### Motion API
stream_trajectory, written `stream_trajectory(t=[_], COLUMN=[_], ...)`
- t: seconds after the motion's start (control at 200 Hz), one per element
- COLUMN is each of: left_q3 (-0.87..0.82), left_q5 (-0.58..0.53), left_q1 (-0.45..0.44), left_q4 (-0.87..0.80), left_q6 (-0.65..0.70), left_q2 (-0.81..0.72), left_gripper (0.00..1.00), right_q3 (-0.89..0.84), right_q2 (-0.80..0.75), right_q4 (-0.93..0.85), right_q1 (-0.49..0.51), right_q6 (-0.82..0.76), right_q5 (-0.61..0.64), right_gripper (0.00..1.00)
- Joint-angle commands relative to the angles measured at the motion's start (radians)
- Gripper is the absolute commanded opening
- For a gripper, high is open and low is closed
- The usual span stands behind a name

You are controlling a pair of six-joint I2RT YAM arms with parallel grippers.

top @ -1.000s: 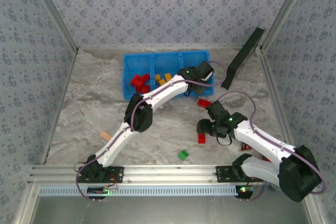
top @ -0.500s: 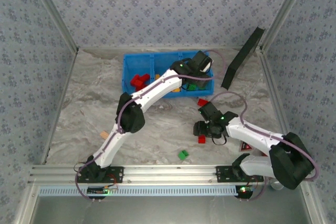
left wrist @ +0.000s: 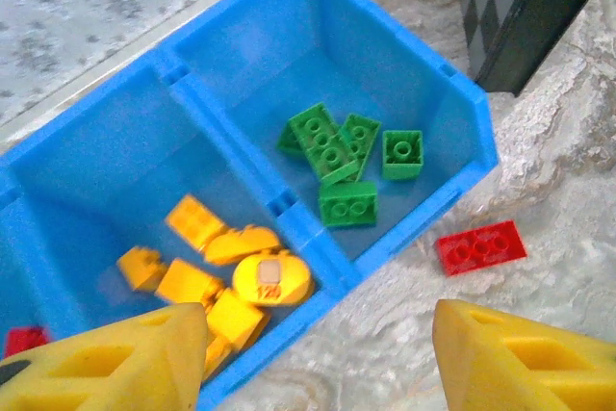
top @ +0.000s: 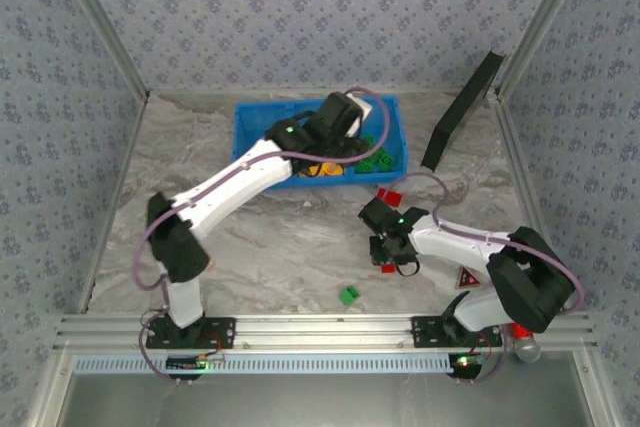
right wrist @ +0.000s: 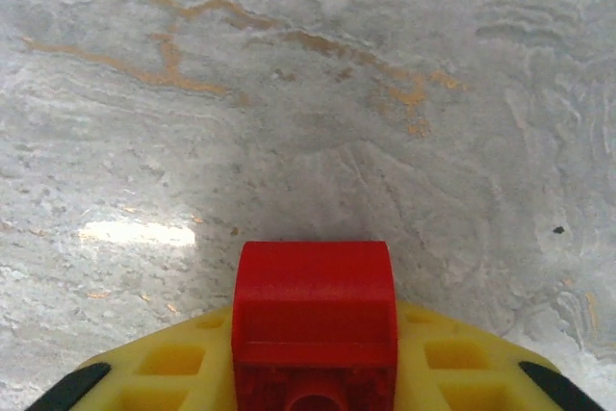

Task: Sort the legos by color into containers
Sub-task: Pick up the lego from the bottom-center of the table, then place the lego in the container.

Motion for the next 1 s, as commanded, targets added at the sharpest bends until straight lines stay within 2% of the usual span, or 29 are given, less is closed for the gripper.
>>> stream_trajectory(t=[0.0, 0.08, 0.3, 0.515, 0.795, 0.995], left_q3=[-0.151, -0.292, -0.581, -0.757, -0.899, -0.998], left_q5=[-0.057, -0.068, -0.116, -0.076, 0.05, 0.103], left_q1=[0.039, 0.058, 0.111, 0.136, 0.135, 0.133], left_q4=[0.018, 0.018, -0.025, -0.098, -0.182, -0.21], left_q6=[-0.062, -0.105, -0.199, -0.247, -0.297, -0.383], left_q2=[-0.155, -0.294, -0.64, -0.904, -1.072, -1.172], left_gripper=[0.64, 0.64, 0.65, 0.65, 0.7, 0.73], right_q3=[0.058, 0.126, 0.402, 0.743, 1.147, 1.346], right_q2=[0.026, 0.02, 0.053, 0.196, 0.497, 0.703], right_q4=[-0.024, -0.08, -0.207, -0.178, -0.08, -0.03], right_q1=[0.017, 0.016, -0.013, -0.013, 0.043, 0.086], right_q6=[-0.03, -0.049, -0.259, -0.492, -0.721, -0.812], right_q5=[0.003, 0.034, 0.105, 0.15, 0.11, 0.076], right_gripper=[0.3, 0.29, 0.27, 0.26, 0.25, 0.23])
